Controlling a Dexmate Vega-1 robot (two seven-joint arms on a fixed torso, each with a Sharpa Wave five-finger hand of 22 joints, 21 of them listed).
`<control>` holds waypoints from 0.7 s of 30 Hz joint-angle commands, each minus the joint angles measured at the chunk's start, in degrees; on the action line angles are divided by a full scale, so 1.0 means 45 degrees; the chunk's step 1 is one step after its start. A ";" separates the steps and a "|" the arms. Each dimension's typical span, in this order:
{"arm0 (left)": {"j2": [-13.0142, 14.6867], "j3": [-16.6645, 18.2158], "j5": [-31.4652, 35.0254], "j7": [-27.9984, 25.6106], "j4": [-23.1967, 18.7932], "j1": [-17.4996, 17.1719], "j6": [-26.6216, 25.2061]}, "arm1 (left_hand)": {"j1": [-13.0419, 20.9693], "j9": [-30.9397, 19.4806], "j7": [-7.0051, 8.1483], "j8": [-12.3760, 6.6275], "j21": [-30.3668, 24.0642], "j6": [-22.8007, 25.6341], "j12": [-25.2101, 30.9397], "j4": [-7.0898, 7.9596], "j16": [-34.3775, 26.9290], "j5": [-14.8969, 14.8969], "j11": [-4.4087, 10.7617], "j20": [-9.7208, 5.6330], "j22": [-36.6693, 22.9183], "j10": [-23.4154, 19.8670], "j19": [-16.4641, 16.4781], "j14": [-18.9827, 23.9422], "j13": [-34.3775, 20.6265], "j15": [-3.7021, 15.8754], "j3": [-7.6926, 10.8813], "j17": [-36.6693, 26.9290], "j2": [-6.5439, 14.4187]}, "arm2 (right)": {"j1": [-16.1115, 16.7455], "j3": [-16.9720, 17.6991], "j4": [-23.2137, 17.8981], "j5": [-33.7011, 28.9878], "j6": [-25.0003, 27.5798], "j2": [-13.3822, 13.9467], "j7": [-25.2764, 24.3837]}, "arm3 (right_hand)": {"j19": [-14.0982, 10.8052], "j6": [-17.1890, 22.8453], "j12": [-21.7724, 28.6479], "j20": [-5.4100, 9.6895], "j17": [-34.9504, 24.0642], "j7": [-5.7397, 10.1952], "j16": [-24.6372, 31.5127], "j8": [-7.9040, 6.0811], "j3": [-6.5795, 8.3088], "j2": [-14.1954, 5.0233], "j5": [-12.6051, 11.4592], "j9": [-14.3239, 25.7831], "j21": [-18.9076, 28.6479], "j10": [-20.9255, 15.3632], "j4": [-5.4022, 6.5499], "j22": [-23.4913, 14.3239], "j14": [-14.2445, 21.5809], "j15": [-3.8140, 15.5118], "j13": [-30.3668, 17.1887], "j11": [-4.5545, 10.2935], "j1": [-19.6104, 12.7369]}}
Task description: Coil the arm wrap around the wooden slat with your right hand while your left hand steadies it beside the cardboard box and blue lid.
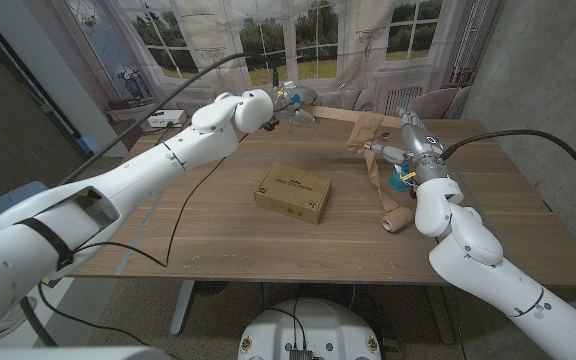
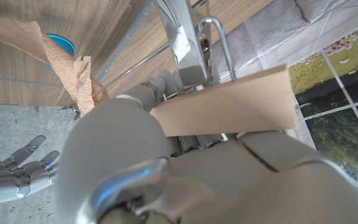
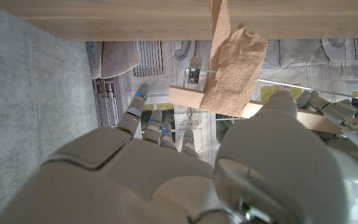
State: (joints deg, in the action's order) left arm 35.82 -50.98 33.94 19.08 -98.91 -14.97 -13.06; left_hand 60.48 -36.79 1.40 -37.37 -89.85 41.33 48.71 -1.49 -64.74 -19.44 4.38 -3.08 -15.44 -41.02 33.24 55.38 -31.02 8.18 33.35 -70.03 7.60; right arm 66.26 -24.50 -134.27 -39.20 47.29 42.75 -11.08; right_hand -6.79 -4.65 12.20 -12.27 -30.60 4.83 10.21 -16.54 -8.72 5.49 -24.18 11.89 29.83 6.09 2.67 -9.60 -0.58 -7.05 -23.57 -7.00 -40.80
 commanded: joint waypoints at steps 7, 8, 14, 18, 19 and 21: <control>-0.0193 -0.0252 0.0001 0.0077 0.0178 0.0012 0.0090 | 0.0144 -0.0014 -0.0232 -0.0076 -0.0024 0.0333 0.1025 0.1017 -0.0060 -0.0056 0.0379 -0.0774 -0.0027 -0.0799 -0.0012 -0.0057 -0.7669 0.0400 0.1079 -0.0030 0.0622 | -0.1097 -0.0776 -0.1324 0.3605 0.3552 0.2467 0.4024 | 0.0343 -0.0936 -0.0042 -0.0017 0.0532 -0.0088 0.0167 0.0687 -0.0380 -0.0044 -0.0079 -0.0054 -0.0628 -0.0067 -0.0021 -0.0061 -0.0231 0.0015 0.0202 0.0259 -0.0166; -0.0207 -0.0261 -0.0018 0.0079 0.0215 0.0011 0.0105 | 0.0144 -0.0013 -0.0236 -0.0073 -0.0020 0.0338 0.1056 0.1016 -0.0072 -0.0057 0.0390 -0.0786 -0.0017 -0.0769 -0.0002 -0.0028 -0.7739 0.0366 0.1081 -0.0029 0.0624 | -0.1268 -0.0953 -0.1380 0.3717 0.3835 0.2575 0.4082 | 0.0347 -0.0941 -0.0050 -0.0018 0.0544 -0.0087 0.0167 0.0696 -0.0395 -0.0038 -0.0083 -0.0056 -0.0643 -0.0046 -0.0016 -0.0061 -0.0241 0.0013 0.0207 0.0242 -0.0156; -0.0295 -0.0343 -0.0079 0.0061 0.0456 0.0061 0.0273 | 0.0141 -0.0040 -0.0208 -0.0081 -0.0026 0.0343 0.1046 0.1011 -0.0069 -0.0061 0.0383 -0.0769 -0.0023 -0.0782 -0.0013 -0.0048 -0.7722 0.0372 0.1083 -0.0032 0.0622 | -0.2028 -0.1791 -0.1790 0.4480 0.5605 0.2979 0.3835 | 0.0448 -0.0784 -0.0050 -0.0017 0.0817 -0.1115 0.0209 0.0774 -0.0745 0.0110 -0.0227 -0.0087 -0.0974 -0.0041 0.0072 -0.0073 -0.0372 -0.0141 0.0325 -0.0065 0.0038; -0.0351 -0.0380 -0.0149 0.0022 0.0663 0.0104 0.0423 | 0.0142 -0.0020 -0.0192 -0.0063 -0.0030 0.0342 0.1031 0.1007 -0.0062 -0.0062 0.0370 -0.0770 -0.0027 -0.0807 -0.0018 -0.0073 -0.7684 0.0359 0.1085 -0.0032 0.0626 | -0.2596 -0.2367 -0.2004 0.5224 0.6671 0.3180 0.3542 | 0.0403 -0.0670 -0.0024 -0.0014 0.1052 -0.2237 0.0295 0.0849 -0.1035 0.0150 -0.0394 -0.0103 -0.1217 -0.0121 0.0158 -0.0088 -0.0295 -0.0217 0.0437 -0.0490 0.0184; -0.0365 -0.0385 -0.0159 0.0000 0.0713 0.0113 0.0452 | 0.0140 -0.0007 -0.0199 -0.0056 -0.0039 0.0350 0.1040 0.1008 -0.0064 -0.0062 0.0380 -0.0766 -0.0040 -0.0804 -0.0020 -0.0068 -0.7702 0.0367 0.1084 -0.0031 0.0623 | -0.2681 -0.2389 -0.2036 0.5500 0.6843 0.3226 0.3483 | 0.0386 -0.0682 -0.0015 -0.0014 0.1086 -0.2388 0.0304 0.0871 -0.1081 0.0159 -0.0419 -0.0107 -0.1248 -0.0148 0.0170 -0.0091 -0.0284 -0.0223 0.0454 -0.0550 0.0206; -0.0384 -0.0388 -0.0211 -0.0025 0.0802 0.0134 0.0537 | 0.0140 -0.0011 -0.0208 -0.0064 -0.0034 0.0374 0.1051 0.1006 -0.0058 -0.0064 0.0382 -0.0766 -0.0038 -0.0825 -0.0018 -0.0086 -0.7710 0.0361 0.1086 -0.0032 0.0624 | -0.2673 -0.2349 -0.2072 0.5966 0.7054 0.3300 0.3158 | 0.0363 -0.0686 -0.0033 -0.0013 0.1124 -0.2427 0.0306 0.0892 -0.1134 0.0170 -0.0449 -0.0112 -0.1282 -0.0112 0.0184 -0.0094 -0.0294 -0.0276 0.0474 -0.0695 0.0233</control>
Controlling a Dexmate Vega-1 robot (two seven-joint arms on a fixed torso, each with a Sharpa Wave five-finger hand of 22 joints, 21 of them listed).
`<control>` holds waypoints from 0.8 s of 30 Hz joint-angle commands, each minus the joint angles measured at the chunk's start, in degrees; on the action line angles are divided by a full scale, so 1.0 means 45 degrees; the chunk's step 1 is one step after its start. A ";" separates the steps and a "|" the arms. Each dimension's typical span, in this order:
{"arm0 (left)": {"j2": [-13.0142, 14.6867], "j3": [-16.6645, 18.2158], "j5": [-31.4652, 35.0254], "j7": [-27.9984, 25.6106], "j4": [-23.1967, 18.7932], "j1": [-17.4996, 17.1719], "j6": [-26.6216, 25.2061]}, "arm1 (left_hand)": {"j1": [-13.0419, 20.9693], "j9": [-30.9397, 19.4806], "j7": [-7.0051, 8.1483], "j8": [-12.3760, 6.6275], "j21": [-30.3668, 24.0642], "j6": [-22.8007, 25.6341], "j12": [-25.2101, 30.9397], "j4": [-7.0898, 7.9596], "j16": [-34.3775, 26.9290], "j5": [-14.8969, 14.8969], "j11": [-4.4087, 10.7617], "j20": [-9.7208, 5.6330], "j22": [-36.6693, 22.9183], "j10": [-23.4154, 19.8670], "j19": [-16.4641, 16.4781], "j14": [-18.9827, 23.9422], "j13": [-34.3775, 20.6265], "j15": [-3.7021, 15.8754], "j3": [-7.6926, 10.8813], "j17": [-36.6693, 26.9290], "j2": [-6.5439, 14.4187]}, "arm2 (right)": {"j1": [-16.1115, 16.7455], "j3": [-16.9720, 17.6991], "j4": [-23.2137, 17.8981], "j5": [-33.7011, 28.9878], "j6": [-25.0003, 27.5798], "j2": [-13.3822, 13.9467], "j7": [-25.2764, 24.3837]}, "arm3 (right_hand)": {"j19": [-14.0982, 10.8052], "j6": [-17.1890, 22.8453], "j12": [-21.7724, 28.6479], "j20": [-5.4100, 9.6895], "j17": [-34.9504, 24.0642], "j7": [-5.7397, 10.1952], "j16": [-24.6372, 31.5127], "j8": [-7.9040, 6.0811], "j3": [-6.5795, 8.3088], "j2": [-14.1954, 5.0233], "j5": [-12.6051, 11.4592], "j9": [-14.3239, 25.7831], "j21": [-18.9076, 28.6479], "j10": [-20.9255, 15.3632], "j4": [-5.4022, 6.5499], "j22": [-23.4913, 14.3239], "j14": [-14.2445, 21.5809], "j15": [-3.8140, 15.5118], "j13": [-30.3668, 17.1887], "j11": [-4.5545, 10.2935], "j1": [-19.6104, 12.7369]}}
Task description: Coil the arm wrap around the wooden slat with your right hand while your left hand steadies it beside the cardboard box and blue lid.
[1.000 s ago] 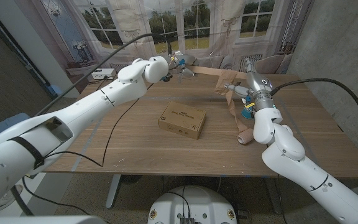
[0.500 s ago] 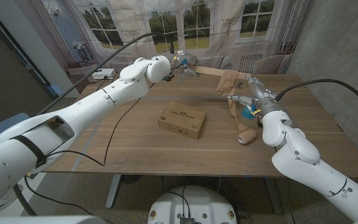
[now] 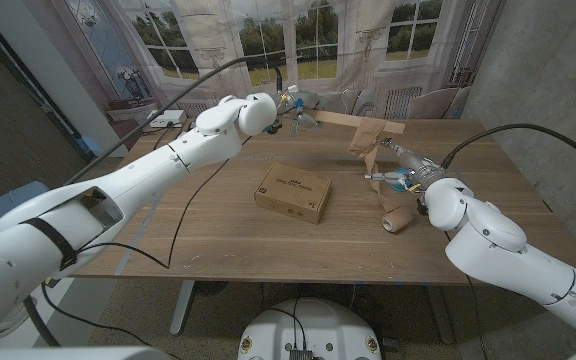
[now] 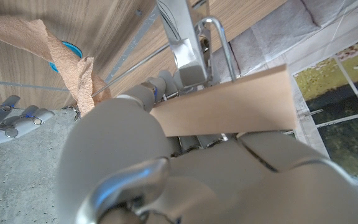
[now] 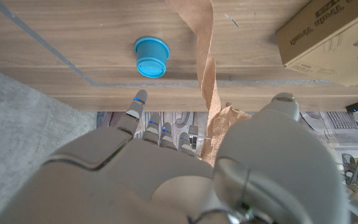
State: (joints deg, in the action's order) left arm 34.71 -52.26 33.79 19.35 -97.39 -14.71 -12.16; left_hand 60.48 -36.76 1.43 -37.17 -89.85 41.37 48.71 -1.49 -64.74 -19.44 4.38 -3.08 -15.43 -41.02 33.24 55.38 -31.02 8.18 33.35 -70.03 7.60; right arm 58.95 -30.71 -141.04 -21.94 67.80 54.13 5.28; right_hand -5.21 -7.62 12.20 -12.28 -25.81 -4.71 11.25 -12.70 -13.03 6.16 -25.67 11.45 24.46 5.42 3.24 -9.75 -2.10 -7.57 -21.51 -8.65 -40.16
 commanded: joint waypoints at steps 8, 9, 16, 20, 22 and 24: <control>-0.0164 -0.0134 -0.0229 -0.0138 0.0709 0.0176 0.0521 | 0.0138 -0.0035 -0.0210 -0.0100 -0.0032 0.0354 0.1032 0.0998 -0.0064 -0.0065 0.0344 -0.0766 -0.0029 -0.0791 -0.0016 -0.0074 -0.7710 0.0389 0.1087 -0.0028 0.0627 | -0.0838 -0.0362 -0.0701 0.3566 0.2709 0.1167 -0.0431 | -0.0007 -0.0181 -0.0136 -0.0024 0.0188 -0.0325 0.0021 0.0151 -0.0366 0.0100 -0.0217 -0.0022 -0.0225 0.0294 0.0089 -0.0062 -0.0142 -0.0306 0.0087 -0.0566 0.0171; -0.0162 -0.0130 -0.0243 -0.0146 0.0740 0.0186 0.0548 | 0.0139 -0.0052 -0.0232 -0.0104 -0.0027 0.0343 0.1017 0.0997 -0.0066 -0.0066 0.0356 -0.0767 -0.0020 -0.0797 -0.0015 -0.0070 -0.7684 0.0380 0.1088 -0.0028 0.0628 | -0.0806 -0.0312 -0.0708 0.3625 0.2709 0.1197 -0.0349 | 0.0000 -0.0220 -0.0136 -0.0026 0.0203 -0.0335 0.0023 0.0171 -0.0388 0.0110 -0.0229 -0.0023 -0.0245 0.0297 0.0089 -0.0062 -0.0146 -0.0304 0.0095 -0.0554 0.0176; -0.0149 -0.0110 -0.0313 -0.0225 0.0930 0.0251 0.0720 | 0.0135 -0.0061 -0.0217 -0.0093 -0.0056 0.0334 0.1009 0.0994 -0.0069 -0.0065 0.0367 -0.0767 -0.0066 -0.0803 -0.0022 -0.0073 -0.7674 0.0350 0.1086 -0.0028 0.0629 | -0.0562 0.0041 -0.0799 0.3979 0.2709 0.1277 0.0123 | 0.0020 -0.0271 -0.0119 -0.0030 0.0282 -0.0319 0.0054 0.0206 -0.0489 0.0160 -0.0300 -0.0023 -0.0340 0.0272 0.0078 -0.0061 -0.0102 -0.0315 0.0136 -0.0562 0.0171; -0.0136 -0.0103 -0.0372 -0.0266 0.1024 0.0281 0.0873 | 0.0131 -0.0049 -0.0217 -0.0084 -0.0034 0.0345 0.1012 0.0994 -0.0068 -0.0065 0.0382 -0.0770 -0.0040 -0.0791 -0.0016 -0.0077 -0.7689 0.0365 0.1085 -0.0028 0.0625 | -0.0481 -0.0052 -0.0983 0.3421 0.2709 0.1330 0.0828 | 0.0022 -0.0365 -0.0123 -0.0031 0.0322 -0.0320 0.0070 0.0248 -0.0528 0.0165 -0.0339 -0.0023 -0.0386 0.0287 0.0069 -0.0062 -0.0078 -0.0317 0.0157 -0.0560 0.0152; -0.0146 -0.0100 -0.0414 -0.0285 0.1108 0.0301 0.0950 | 0.0129 -0.0050 -0.0217 -0.0079 -0.0023 0.0340 0.1021 0.0993 -0.0072 -0.0066 0.0400 -0.0767 -0.0022 -0.0775 -0.0011 -0.0067 -0.7717 0.0374 0.1085 -0.0028 0.0626 | -0.0315 -0.0066 -0.0987 0.2473 0.2709 0.1163 0.1656 | 0.0023 -0.0515 -0.0141 -0.0031 0.0370 -0.0245 0.0059 0.0306 -0.0559 0.0153 -0.0390 -0.0022 -0.0441 0.0343 0.0048 -0.0063 -0.0124 -0.0337 0.0182 -0.0558 0.0102; -0.0165 -0.0106 -0.0440 -0.0314 0.1212 0.0331 0.1027 | 0.0128 -0.0038 -0.0228 -0.0073 -0.0028 0.0351 0.1009 0.0992 -0.0073 -0.0066 0.0368 -0.0765 -0.0030 -0.0789 -0.0012 -0.0066 -0.7689 0.0380 0.1085 -0.0027 0.0626 | -0.0018 -0.0081 -0.0838 0.0453 0.2709 0.0654 0.3311 | 0.0025 -0.0630 -0.0163 -0.0031 0.0412 -0.0235 0.0045 0.0344 -0.0582 0.0140 -0.0434 -0.0021 -0.0488 0.0412 0.0026 -0.0064 -0.0179 -0.0370 0.0203 -0.0585 0.0048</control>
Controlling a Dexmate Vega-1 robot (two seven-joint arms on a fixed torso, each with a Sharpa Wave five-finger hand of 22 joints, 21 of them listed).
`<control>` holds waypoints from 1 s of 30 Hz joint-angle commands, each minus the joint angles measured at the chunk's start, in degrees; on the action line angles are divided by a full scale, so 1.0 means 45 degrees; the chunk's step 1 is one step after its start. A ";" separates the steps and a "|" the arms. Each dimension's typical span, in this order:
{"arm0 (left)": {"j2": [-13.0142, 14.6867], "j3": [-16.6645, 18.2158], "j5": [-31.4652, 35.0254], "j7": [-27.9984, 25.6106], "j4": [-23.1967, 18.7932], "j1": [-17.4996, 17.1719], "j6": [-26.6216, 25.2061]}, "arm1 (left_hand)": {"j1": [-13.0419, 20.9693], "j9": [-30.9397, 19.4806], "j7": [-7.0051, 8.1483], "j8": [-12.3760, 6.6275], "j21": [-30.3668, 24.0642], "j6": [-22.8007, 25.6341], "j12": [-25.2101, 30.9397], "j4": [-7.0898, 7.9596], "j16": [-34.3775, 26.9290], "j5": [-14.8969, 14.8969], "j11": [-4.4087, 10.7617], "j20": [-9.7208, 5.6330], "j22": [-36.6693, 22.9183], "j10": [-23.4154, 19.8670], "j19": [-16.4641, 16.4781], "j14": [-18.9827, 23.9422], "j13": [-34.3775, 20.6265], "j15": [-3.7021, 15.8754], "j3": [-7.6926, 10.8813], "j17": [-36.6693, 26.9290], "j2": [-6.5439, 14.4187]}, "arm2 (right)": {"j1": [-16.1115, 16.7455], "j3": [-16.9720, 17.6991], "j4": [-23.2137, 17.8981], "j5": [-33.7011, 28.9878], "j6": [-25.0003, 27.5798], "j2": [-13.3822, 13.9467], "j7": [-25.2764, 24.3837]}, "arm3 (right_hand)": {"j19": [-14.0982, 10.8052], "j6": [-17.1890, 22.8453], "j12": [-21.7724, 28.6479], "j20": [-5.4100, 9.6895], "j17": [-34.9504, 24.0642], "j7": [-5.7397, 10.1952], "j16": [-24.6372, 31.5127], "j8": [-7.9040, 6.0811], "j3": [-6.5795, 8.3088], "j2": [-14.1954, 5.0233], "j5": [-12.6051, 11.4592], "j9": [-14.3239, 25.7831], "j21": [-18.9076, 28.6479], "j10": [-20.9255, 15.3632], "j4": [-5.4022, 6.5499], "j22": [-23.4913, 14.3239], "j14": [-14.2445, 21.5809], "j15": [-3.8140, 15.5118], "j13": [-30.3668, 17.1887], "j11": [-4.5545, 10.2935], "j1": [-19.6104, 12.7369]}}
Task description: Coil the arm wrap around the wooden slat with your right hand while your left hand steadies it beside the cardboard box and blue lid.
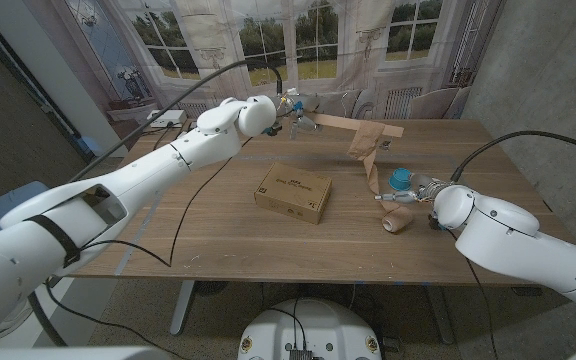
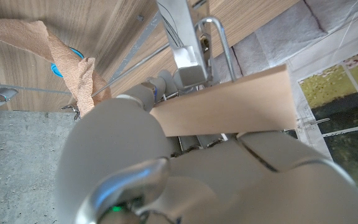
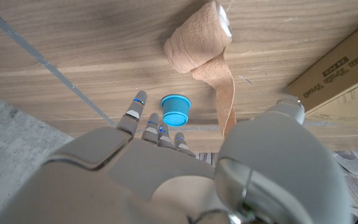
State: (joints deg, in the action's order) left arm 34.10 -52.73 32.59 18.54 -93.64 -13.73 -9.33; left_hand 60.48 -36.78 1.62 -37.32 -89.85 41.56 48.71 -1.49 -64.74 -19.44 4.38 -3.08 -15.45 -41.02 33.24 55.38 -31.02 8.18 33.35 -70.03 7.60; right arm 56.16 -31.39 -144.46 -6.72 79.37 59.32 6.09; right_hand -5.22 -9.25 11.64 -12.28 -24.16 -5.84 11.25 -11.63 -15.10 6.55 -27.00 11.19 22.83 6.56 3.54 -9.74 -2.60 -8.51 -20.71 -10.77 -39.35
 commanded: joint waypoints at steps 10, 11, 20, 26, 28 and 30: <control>-0.0098 -0.0056 -0.0322 -0.0202 0.0852 0.0283 0.0860 | 0.0125 -0.0046 -0.0293 -0.0041 -0.0028 0.0328 0.1020 0.0987 -0.0085 -0.0066 0.0379 -0.0763 -0.0017 -0.0783 -0.0027 -0.0036 -0.7720 0.0376 0.1083 -0.0027 0.0628 | 0.0448 -0.1346 0.2471 -1.4984 0.0136 -0.3552 1.2886 | 0.0190 -0.1454 -0.0238 -0.0035 0.0454 0.0055 -0.0041 0.0270 -0.0298 -0.0201 -0.0565 0.0046 -0.0709 0.1258 -0.0278 -0.0075 -0.0735 -0.0276 0.0272 -0.0265 -0.0767; -0.0103 -0.0059 -0.0330 -0.0206 0.0888 0.0295 0.0888 | 0.0125 -0.0048 -0.0269 -0.0037 -0.0029 0.0321 0.1003 0.0987 -0.0082 -0.0066 0.0370 -0.0771 -0.0016 -0.0805 -0.0020 -0.0051 -0.7681 0.0347 0.1084 -0.0027 0.0628 | 0.0485 -0.1430 0.2532 -1.5094 0.0122 -0.3633 1.2620 | 0.0214 -0.1484 -0.0245 -0.0034 0.0483 0.0084 -0.0036 0.0252 -0.0306 -0.0235 -0.0593 0.0047 -0.0760 0.1350 -0.0291 -0.0075 -0.0772 -0.0272 0.0292 -0.0245 -0.0814; -0.0053 -0.0031 -0.0432 -0.0186 0.0981 0.0344 0.1070 | 0.0123 -0.0055 -0.0273 -0.0024 -0.0032 0.0316 0.1004 0.0983 -0.0077 -0.0065 0.0406 -0.0761 -0.0014 -0.0790 -0.0015 -0.0071 -0.7701 0.0381 0.1087 -0.0028 0.0636 | 0.1382 -0.1333 0.3107 -1.6739 -0.0330 -0.4891 1.0139 | -0.3207 0.0708 0.0484 0.0252 0.1307 0.0950 0.0911 -0.0340 -0.0143 -0.1569 -0.0918 0.0044 -0.0333 -0.0826 -0.1006 -0.0184 0.1680 0.1504 0.0859 0.1198 -0.3058; -0.0011 -0.0012 -0.0471 -0.0132 0.0961 0.0348 0.1087 | 0.0127 -0.0042 -0.0300 0.0004 -0.0031 0.0299 0.0988 0.0975 -0.0075 -0.0060 0.0374 -0.0771 -0.0012 -0.0797 -0.0022 -0.0086 -0.7674 0.0346 0.1092 -0.0028 0.0646 | 0.3138 -0.0532 0.3601 -1.7309 -0.1837 -0.6809 0.5036 | -0.7414 0.6088 0.2850 0.2480 0.0343 0.1564 0.3483 -0.1853 0.0185 -0.3155 -0.0437 0.0333 0.1246 -0.6066 -0.1332 -0.0437 0.7284 0.3726 0.0409 0.2370 -0.4547; -0.0010 -0.0001 -0.0490 -0.0137 0.0961 0.0341 0.1090 | 0.0128 -0.0070 -0.0274 -0.0005 -0.0033 0.0290 0.1005 0.0973 -0.0074 -0.0057 0.0368 -0.0762 -0.0006 -0.0800 -0.0009 -0.0088 -0.7699 0.0363 0.1094 -0.0028 0.0649 | 0.3868 -0.0130 0.3663 -1.6466 -0.2666 -0.7329 0.2123 | -0.8615 0.8016 0.4225 0.3006 -0.1321 0.1872 0.5392 -0.2589 0.0778 -0.3561 -0.0054 0.0735 0.2364 -0.7794 -0.1745 -0.1014 0.9577 0.4275 -0.0215 0.2757 -0.5532; -0.0008 0.0002 -0.0491 -0.0139 0.0960 0.0346 0.1100 | 0.0130 -0.0067 -0.0279 -0.0001 -0.0031 0.0288 0.1011 0.0971 -0.0076 -0.0054 0.0391 -0.0774 -0.0004 -0.0791 -0.0011 -0.0082 -0.7717 0.0391 0.1095 -0.0027 0.0652 | 0.4440 0.0216 0.3795 -1.5737 -0.3411 -0.7758 -0.0375 | -0.9365 0.9512 0.5411 0.3345 -0.3062 0.1867 0.6977 -0.3207 0.1647 -0.3873 0.0380 0.1114 0.3495 -0.9052 -0.1954 -0.1590 1.1005 0.4502 -0.0869 0.3006 -0.6422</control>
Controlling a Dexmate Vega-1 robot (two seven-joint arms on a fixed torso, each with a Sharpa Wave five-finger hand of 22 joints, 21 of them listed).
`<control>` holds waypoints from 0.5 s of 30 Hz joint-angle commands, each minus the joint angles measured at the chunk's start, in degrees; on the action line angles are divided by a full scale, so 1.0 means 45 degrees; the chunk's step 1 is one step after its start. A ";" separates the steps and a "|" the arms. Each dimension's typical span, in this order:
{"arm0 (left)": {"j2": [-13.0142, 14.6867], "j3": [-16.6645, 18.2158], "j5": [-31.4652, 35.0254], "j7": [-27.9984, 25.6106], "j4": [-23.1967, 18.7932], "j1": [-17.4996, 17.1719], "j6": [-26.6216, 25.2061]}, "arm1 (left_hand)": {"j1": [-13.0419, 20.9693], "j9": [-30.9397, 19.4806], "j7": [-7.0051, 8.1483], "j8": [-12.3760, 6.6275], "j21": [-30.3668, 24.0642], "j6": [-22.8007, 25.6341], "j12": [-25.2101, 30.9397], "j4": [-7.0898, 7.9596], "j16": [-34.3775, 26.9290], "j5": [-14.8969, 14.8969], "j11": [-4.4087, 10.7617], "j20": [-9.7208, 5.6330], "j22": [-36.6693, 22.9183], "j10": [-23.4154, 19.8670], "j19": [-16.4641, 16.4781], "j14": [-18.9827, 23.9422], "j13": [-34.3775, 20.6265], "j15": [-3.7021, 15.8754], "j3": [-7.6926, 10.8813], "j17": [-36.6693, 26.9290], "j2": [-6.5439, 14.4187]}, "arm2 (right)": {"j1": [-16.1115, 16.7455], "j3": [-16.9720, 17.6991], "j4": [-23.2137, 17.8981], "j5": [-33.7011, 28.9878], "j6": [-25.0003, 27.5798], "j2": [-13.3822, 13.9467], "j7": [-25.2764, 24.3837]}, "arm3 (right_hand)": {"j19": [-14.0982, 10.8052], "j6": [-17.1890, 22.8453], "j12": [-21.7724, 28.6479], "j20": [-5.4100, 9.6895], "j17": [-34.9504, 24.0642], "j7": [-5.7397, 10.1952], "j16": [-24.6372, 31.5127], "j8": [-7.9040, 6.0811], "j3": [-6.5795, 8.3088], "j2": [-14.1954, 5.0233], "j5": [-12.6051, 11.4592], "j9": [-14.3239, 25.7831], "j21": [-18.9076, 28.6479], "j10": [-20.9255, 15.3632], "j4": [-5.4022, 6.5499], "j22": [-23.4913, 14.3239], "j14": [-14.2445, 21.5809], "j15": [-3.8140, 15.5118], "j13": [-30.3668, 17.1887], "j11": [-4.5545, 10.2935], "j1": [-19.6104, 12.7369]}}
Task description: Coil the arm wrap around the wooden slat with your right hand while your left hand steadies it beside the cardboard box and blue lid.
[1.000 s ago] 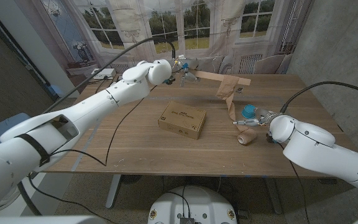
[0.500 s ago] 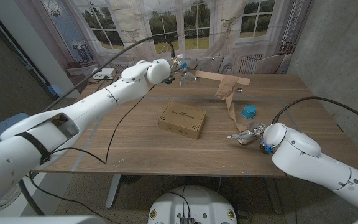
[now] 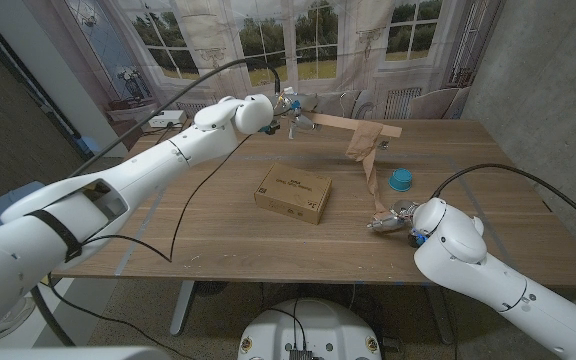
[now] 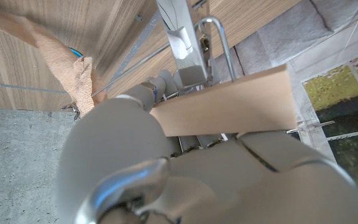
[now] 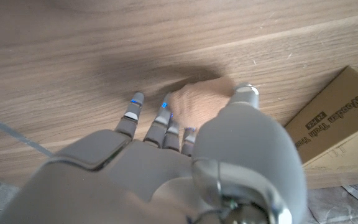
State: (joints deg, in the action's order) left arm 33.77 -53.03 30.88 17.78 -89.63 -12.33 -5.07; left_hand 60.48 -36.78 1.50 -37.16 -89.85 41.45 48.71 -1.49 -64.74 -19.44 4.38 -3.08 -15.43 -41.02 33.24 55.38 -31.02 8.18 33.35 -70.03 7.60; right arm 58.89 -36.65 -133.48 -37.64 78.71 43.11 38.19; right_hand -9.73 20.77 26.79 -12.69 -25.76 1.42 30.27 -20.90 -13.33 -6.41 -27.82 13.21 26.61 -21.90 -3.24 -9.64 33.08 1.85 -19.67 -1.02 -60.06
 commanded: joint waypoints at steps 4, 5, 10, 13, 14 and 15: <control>0.0074 0.0089 -0.0101 0.0004 0.0027 0.0020 0.0125 | 0.0129 -0.0097 -0.0246 -0.0039 -0.0042 0.0297 0.1000 0.0968 -0.0094 -0.0047 0.0355 -0.0777 -0.0024 -0.0795 -0.0022 -0.0040 -0.7698 0.0361 0.1094 -0.0025 0.0652 | 0.4392 0.1786 0.1641 -0.8005 -0.4308 -0.4529 -1.0343 | -0.9357 0.5424 0.3661 0.3810 -0.4191 0.0103 0.3843 -0.2170 0.2553 -0.1056 0.1229 0.0884 0.4034 -0.4821 -0.0495 -0.1965 0.4992 0.2288 -0.1996 0.0967 -0.2798; 0.0076 0.0082 -0.0085 0.0027 0.0015 0.0027 0.0098 | 0.0130 -0.0102 -0.0247 -0.0044 -0.0041 0.0307 0.0998 0.0967 -0.0093 -0.0045 0.0358 -0.0765 -0.0024 -0.0788 -0.0027 -0.0045 -0.7701 0.0367 0.1095 -0.0026 0.0652 | 0.4506 0.1845 0.1706 -0.7859 -0.4491 -0.4586 -1.0882 | -0.9468 0.5710 0.3830 0.3835 -0.4301 0.0104 0.3822 -0.2285 0.2744 -0.1081 0.1339 0.0885 0.4207 -0.5049 -0.0487 -0.1973 0.5129 0.2308 -0.2095 0.0858 -0.2912; 0.0067 0.0077 -0.0066 0.0042 -0.0019 0.0031 0.0061 | 0.0132 -0.0082 -0.0241 -0.0023 -0.0030 0.0305 0.0986 0.0962 -0.0092 -0.0037 0.0366 -0.0773 -0.0004 -0.0793 -0.0017 -0.0054 -0.7679 0.0388 0.1098 -0.0028 0.0655 | 0.4967 0.2212 0.1911 -0.7046 -0.5460 -0.4692 -1.3334 | -0.9670 0.6292 0.4442 0.4320 -0.4819 -0.0095 0.3900 -0.2520 0.3458 -0.0989 0.1876 0.0850 0.4859 -0.5873 -0.0623 -0.2024 0.5943 0.2394 -0.2510 0.1005 -0.3507; 0.0061 0.0089 -0.0059 0.0008 -0.0063 0.0012 0.0043 | 0.0135 -0.0109 -0.0237 -0.0031 -0.0025 0.0309 0.0975 0.0955 -0.0095 -0.0029 0.0389 -0.0779 0.0010 -0.0750 -0.0011 -0.0048 -0.7690 0.0380 0.1100 -0.0028 0.0657 | 0.5215 0.2483 0.1909 -0.6460 -0.6164 -0.4599 -1.4558 | -0.9500 0.6346 0.4561 0.4659 -0.4975 -0.0181 0.3856 -0.2524 0.3573 -0.0915 0.2026 0.0846 0.4989 -0.5924 -0.0641 -0.2059 0.6022 0.2415 -0.2676 0.0950 -0.3612; 0.0063 0.0083 -0.0036 0.0007 -0.0087 0.0010 0.0025 | 0.0136 -0.0112 -0.0254 -0.0033 -0.0023 0.0316 0.0981 0.0953 -0.0099 -0.0027 0.0347 -0.0784 0.0012 -0.0731 -0.0018 -0.0039 -0.7710 0.0371 0.1101 -0.0028 0.0658 | 0.5343 0.2632 0.1881 -0.6151 -0.6538 -0.4512 -1.5014 | -0.9398 0.6322 0.4612 0.4795 -0.5065 -0.0146 0.3861 -0.2523 0.3612 -0.0888 0.2073 0.0882 0.5116 -0.5939 -0.0647 -0.2192 0.6089 0.2445 -0.2755 0.0971 -0.3658; 0.0060 0.0084 -0.0037 0.0011 -0.0101 0.0005 0.0013 | 0.0137 -0.0097 -0.0234 -0.0023 -0.0027 0.0318 0.0958 0.0952 -0.0093 -0.0026 0.0338 -0.0781 0.0008 -0.0770 -0.0021 -0.0055 -0.7650 0.0366 0.1102 -0.0028 0.0659 | 0.5462 0.2795 0.1876 -0.5785 -0.6883 -0.4555 -1.5570 | -0.9323 0.6293 0.4643 0.4890 -0.5144 -0.0184 0.3837 -0.2532 0.3629 -0.0841 0.2111 0.0939 0.5240 -0.5913 -0.0648 -0.2311 0.6092 0.2440 -0.2828 0.0995 -0.3683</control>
State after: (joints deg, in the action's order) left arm 34.03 -52.76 30.58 17.86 -89.51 -12.22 -4.70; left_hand 60.48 -37.08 1.49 -36.94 -89.85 41.43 48.71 -1.49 -64.74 -19.44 4.38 -3.08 -15.44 -41.02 33.24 55.38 -31.02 8.18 33.35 -70.04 7.60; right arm 75.11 -29.40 -126.51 -57.20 61.48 27.61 22.54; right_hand -40.11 35.03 46.99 -6.96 -48.08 -0.73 47.48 -31.84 -12.51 -0.46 -19.03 17.03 49.02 -44.57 -3.54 -18.99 60.10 9.75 -31.61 -0.60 -65.99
